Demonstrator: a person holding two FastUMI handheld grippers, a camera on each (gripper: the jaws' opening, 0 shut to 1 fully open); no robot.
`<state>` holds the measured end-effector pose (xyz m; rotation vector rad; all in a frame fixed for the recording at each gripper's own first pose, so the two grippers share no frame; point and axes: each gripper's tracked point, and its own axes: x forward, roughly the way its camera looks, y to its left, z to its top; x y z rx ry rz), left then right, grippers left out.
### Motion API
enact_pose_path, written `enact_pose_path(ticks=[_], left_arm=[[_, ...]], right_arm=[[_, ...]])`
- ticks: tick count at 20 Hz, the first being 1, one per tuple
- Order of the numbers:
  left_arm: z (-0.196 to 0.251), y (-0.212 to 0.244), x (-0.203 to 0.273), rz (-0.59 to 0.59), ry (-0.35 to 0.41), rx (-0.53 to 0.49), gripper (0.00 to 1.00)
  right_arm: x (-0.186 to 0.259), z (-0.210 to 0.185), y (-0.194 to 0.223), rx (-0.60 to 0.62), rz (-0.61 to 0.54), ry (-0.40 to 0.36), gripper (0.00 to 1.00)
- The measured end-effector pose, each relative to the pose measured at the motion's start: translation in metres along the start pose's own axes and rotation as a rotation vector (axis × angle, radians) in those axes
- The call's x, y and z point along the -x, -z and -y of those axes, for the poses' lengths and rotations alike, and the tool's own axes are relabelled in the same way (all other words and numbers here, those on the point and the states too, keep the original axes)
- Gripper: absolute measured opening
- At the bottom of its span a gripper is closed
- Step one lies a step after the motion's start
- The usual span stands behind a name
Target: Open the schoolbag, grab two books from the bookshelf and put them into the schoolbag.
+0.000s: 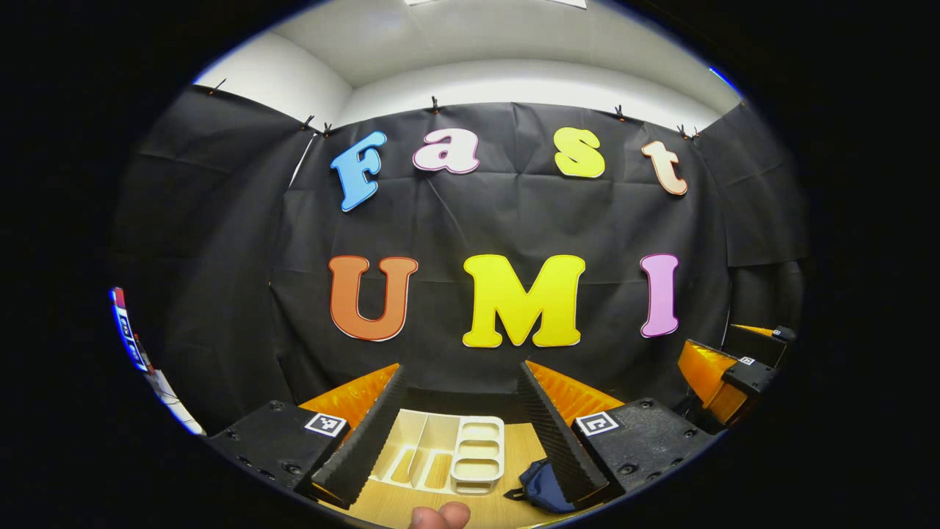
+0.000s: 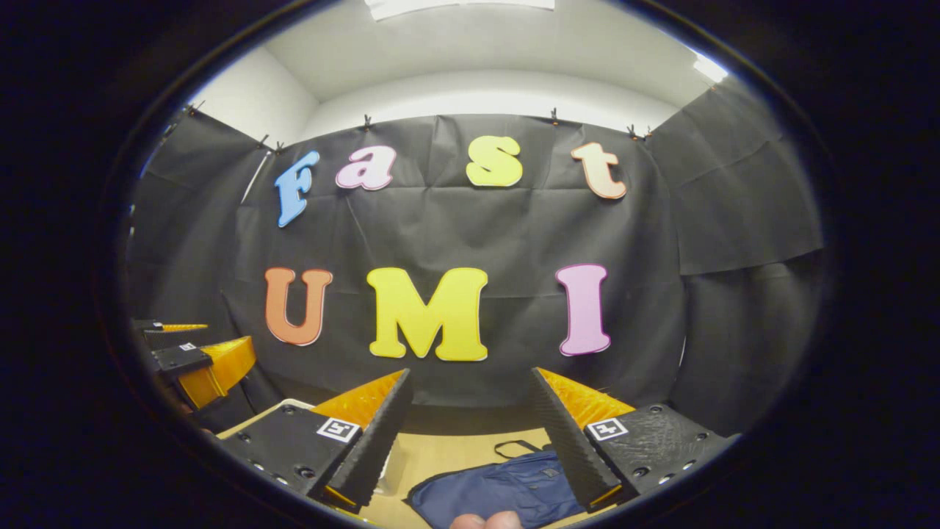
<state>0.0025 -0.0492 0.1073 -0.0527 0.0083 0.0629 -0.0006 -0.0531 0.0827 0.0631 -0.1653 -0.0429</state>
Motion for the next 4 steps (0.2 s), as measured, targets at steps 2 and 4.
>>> enact_pose_path(ticks=[2,4], left_arm=[[0.0001,0.0008,0.0,-0.003,0.001,-0.004,0.97],[-0.0003,0.0027,0.0018,-0.004,0.002,-0.011,0.97]], right_arm=[[-0.0007,-0.0021,0.0016,0.008,-0.005,-0.008,0.96],[-0.0007,-0.0041,0.0022,0.013,-0.009,-0.015,0.96]])
